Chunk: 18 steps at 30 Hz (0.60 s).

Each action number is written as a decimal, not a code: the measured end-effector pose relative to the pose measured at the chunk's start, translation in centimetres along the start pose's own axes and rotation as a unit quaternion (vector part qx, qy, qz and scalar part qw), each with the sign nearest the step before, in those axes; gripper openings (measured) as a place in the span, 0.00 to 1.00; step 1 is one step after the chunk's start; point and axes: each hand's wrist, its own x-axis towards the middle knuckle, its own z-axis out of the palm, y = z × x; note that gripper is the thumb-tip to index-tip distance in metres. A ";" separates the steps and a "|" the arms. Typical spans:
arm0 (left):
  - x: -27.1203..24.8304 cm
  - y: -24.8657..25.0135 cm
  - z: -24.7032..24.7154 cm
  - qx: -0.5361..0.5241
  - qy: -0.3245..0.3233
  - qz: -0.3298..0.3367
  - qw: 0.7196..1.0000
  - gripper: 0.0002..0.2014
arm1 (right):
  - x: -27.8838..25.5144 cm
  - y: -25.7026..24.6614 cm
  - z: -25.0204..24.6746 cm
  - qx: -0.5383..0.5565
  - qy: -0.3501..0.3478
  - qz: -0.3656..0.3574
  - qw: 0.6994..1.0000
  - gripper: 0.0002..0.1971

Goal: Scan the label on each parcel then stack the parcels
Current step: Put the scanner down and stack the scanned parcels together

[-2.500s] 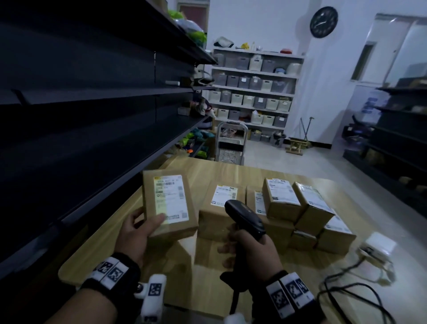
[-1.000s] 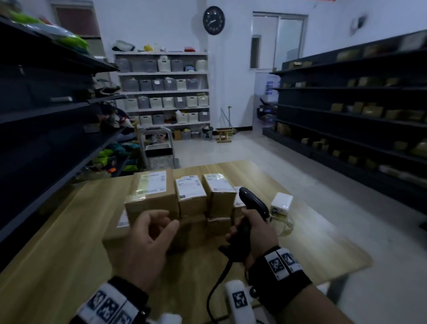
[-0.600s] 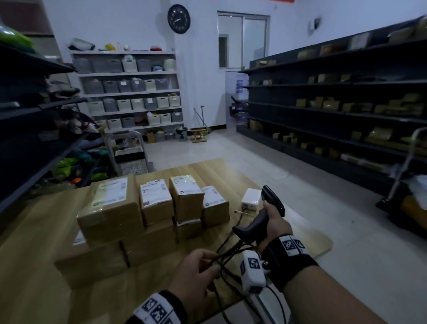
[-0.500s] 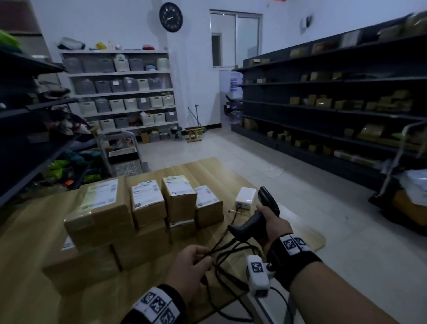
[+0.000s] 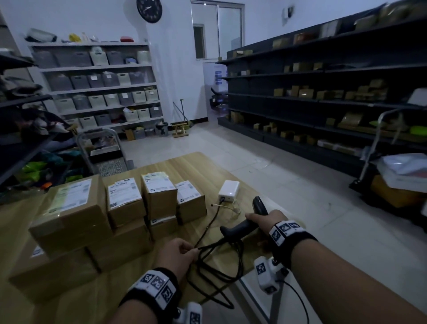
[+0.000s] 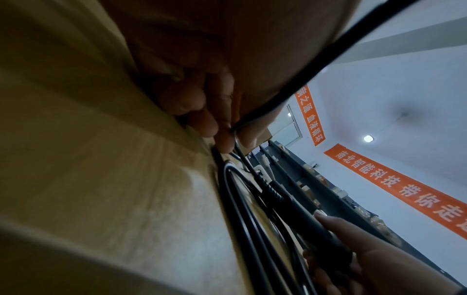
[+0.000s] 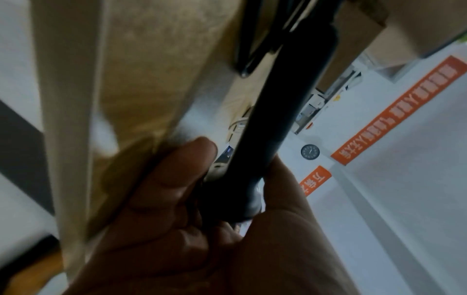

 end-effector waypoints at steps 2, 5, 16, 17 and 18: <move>-0.2 0.0 -0.4 0.004 -0.001 -0.008 1.000 0.06 | 0.1 -0.1 -0.2 -0.046 0.001 -0.008 0.999 0.35; -0.6 -0.1 -1.0 -0.003 0.001 -0.015 1.000 0.07 | 0.7 0.3 -0.2 -0.094 0.001 -0.023 0.995 0.39; -3.4 -0.7 -2.4 -0.193 0.008 -0.081 0.978 0.07 | -1.0 0.6 -1.0 -0.123 0.015 -0.012 0.992 0.38; -3.6 -0.9 -2.7 -0.198 0.013 -0.081 0.977 0.07 | -1.4 0.6 -1.2 -0.109 0.029 -0.009 0.994 0.40; -3.9 -0.8 -3.1 -0.194 0.022 -0.074 0.978 0.07 | -1.6 0.4 -1.2 -0.086 0.049 -0.012 0.995 0.42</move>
